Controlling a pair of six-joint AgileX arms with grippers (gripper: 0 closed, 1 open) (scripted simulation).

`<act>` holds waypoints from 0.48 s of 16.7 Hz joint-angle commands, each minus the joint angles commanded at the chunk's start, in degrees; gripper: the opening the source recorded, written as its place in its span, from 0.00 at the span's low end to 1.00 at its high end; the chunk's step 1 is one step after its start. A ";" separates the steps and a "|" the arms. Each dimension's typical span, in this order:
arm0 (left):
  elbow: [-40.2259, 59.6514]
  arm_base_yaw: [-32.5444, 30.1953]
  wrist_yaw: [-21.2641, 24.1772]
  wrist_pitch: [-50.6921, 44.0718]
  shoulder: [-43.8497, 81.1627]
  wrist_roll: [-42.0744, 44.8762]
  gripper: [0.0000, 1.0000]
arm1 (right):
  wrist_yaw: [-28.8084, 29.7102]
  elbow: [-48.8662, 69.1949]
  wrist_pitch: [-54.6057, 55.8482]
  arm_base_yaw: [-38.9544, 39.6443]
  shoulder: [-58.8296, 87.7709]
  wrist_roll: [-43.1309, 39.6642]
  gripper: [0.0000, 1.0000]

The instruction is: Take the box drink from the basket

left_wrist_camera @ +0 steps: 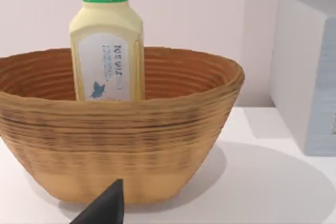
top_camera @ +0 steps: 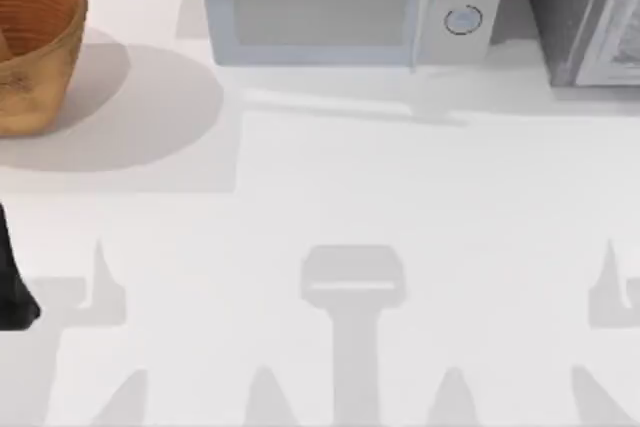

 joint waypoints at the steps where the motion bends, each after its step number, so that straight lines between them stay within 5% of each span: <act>1: 0.00 0.00 0.00 0.00 0.00 0.00 1.00 | 0.00 0.00 0.00 0.00 0.00 0.00 1.00; 8: 3.77 1.04 1.11 7.28 11.77 -0.77 1.00 | 0.00 0.00 0.00 0.00 0.00 0.00 1.00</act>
